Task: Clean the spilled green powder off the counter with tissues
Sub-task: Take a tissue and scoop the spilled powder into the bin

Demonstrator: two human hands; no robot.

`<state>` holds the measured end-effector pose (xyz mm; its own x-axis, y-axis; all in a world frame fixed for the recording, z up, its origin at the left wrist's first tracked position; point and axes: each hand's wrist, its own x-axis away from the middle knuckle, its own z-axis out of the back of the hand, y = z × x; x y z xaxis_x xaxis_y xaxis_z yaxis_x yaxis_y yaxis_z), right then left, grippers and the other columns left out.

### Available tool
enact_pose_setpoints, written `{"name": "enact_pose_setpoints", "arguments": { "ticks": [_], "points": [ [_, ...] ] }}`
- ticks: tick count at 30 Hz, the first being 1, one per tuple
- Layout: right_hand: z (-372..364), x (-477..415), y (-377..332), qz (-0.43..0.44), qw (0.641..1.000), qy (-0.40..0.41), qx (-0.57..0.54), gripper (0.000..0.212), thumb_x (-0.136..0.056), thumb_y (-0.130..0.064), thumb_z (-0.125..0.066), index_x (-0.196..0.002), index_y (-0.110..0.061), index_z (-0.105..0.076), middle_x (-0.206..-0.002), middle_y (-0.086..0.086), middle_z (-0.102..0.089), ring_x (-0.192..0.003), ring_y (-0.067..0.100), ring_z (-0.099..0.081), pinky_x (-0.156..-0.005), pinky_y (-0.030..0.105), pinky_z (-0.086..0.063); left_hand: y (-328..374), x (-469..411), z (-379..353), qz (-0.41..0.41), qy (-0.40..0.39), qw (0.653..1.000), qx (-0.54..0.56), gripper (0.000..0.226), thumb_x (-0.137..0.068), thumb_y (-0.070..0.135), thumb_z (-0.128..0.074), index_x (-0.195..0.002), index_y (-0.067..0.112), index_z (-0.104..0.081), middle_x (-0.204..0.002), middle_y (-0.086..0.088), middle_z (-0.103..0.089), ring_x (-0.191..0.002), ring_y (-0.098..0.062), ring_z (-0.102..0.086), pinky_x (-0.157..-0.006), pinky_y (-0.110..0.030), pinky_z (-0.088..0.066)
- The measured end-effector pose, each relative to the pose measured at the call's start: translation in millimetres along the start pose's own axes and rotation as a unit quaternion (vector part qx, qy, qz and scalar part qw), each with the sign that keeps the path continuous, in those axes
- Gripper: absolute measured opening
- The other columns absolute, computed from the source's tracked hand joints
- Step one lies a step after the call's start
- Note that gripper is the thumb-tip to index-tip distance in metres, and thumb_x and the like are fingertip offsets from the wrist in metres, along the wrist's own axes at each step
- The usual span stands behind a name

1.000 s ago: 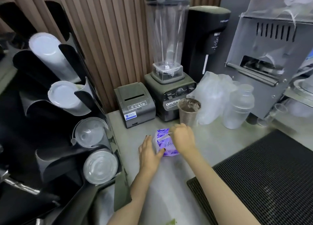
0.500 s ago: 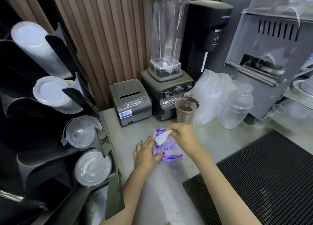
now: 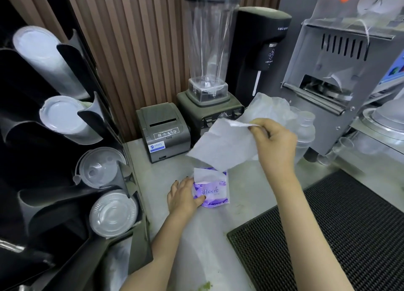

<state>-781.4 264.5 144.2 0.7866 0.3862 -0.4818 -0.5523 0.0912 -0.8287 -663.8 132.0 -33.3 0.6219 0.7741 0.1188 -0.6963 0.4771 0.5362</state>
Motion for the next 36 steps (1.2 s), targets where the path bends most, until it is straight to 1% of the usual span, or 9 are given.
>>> {"name": "enact_pose_setpoints", "arguments": {
  "ticks": [6,11,16,19,22,24,28,30,36],
  "points": [
    [31.7,19.7,-11.4,-0.018,0.999,0.033,0.012,0.018,-0.084,-0.006,-0.060,-0.088,-0.022,-0.067,-0.078,-0.013,-0.061,-0.068,-0.018,-0.053,-0.068,0.000,-0.039,13.2,13.2,11.8,-0.009,0.047,0.997,0.062,0.064,-0.080,0.038,-0.064,-0.137,0.032,-0.034,-0.152,-0.004,-0.020,-0.136,-0.025,-0.023,-0.109,-0.036,-0.017],
    [59.6,64.8,-16.9,-0.051,0.998,0.020,0.026,0.020,-0.086,-0.003,-0.057,-0.094,-0.016,-0.069,-0.090,-0.004,-0.066,-0.075,-0.022,-0.052,-0.075,-0.001,-0.038,50.5,67.1,32.0,-0.106,0.137,0.961,0.213,0.083,-0.071,0.025,-0.075,-0.140,0.025,-0.028,-0.150,0.003,-0.023,-0.137,-0.016,-0.021,-0.109,-0.029,-0.015],
    [90.9,117.0,-57.3,-0.069,0.993,-0.086,0.044,0.029,-0.084,-0.001,-0.058,-0.078,-0.028,-0.067,-0.078,-0.016,-0.065,-0.072,-0.012,-0.058,-0.070,0.003,-0.042,87.3,140.0,65.0,-0.200,0.048,0.899,0.386,0.109,-0.056,0.008,-0.085,-0.139,0.032,-0.019,-0.136,0.020,-0.030,-0.130,0.002,-0.030,-0.108,-0.026,-0.030],
    [111.7,150.2,-91.6,-0.071,0.987,-0.144,0.032,0.035,-0.083,-0.002,-0.058,-0.072,-0.034,-0.065,-0.069,-0.019,-0.069,-0.072,-0.007,-0.060,-0.068,0.006,-0.044,90.0,182.6,82.9,-0.226,-0.036,0.864,0.448,0.090,-0.060,-0.001,-0.079,-0.124,0.041,-0.033,-0.122,0.024,-0.047,-0.110,0.015,-0.046,-0.095,-0.020,-0.041],
    [128.1,184.5,-120.9,-0.090,0.989,-0.115,-0.029,0.033,-0.082,0.000,-0.060,-0.070,-0.030,-0.066,-0.064,-0.022,-0.068,-0.062,-0.009,-0.059,-0.061,0.006,-0.045,80.5,225.2,103.2,-0.220,-0.075,0.861,0.453,0.033,-0.064,0.003,-0.069,-0.080,0.032,-0.068,-0.073,0.013,-0.068,-0.069,0.002,-0.058,-0.071,-0.025,-0.045],
    [134.7,206.3,-135.2,-0.115,0.988,-0.055,-0.083,0.028,-0.081,0.000,-0.062,-0.076,-0.027,-0.067,-0.063,-0.013,-0.068,-0.060,-0.004,-0.058,-0.058,0.007,-0.046,70.6,256.7,116.1,-0.208,-0.113,0.858,0.456,0.012,-0.067,0.008,-0.069,-0.066,0.020,-0.069,-0.069,0.001,-0.065,-0.066,-0.010,-0.055,-0.066,-0.029,-0.042],
    [140.2,257.5,-149.7,-0.206,0.969,-0.044,-0.125,0.034,-0.078,-0.013,-0.069,-0.109,-0.022,-0.060,-0.069,-0.007,-0.067,-0.065,0.001,-0.060,-0.065,0.014,-0.049,44.3,315.5,137.4,-0.144,-0.144,0.831,0.518,0.004,-0.069,0.013,-0.067,-0.070,0.009,-0.069,-0.075,-0.009,-0.066,-0.070,-0.019,-0.058,-0.065,-0.031,-0.041],
    [139.1,289.4,-154.3,-0.252,0.952,-0.101,-0.140,0.052,-0.073,-0.024,-0.074,-0.120,-0.019,-0.055,-0.085,-0.001,-0.073,-0.082,0.014,-0.068,-0.081,0.034,-0.055,30.8,341.1,144.1,-0.123,-0.128,0.837,0.518,0.006,-0.077,0.006,-0.065,-0.074,0.007,-0.069,-0.077,-0.009,-0.070,-0.069,-0.020,-0.062,-0.064,-0.030,-0.045],
    [134.5,364.6,-183.0,-0.267,0.930,-0.109,-0.228,0.016,-0.077,0.002,-0.065,-0.085,-0.011,-0.071,-0.084,0.011,-0.074,-0.075,0.026,-0.069,-0.068,0.037,-0.056,-5.0,403.3,161.7,-0.090,-0.105,0.856,0.499,0.011,-0.083,-0.002,-0.056,-0.086,-0.001,-0.067,-0.086,-0.016,-0.071,-0.076,-0.026,-0.065,-0.068,-0.035,-0.049]
  ]
}}
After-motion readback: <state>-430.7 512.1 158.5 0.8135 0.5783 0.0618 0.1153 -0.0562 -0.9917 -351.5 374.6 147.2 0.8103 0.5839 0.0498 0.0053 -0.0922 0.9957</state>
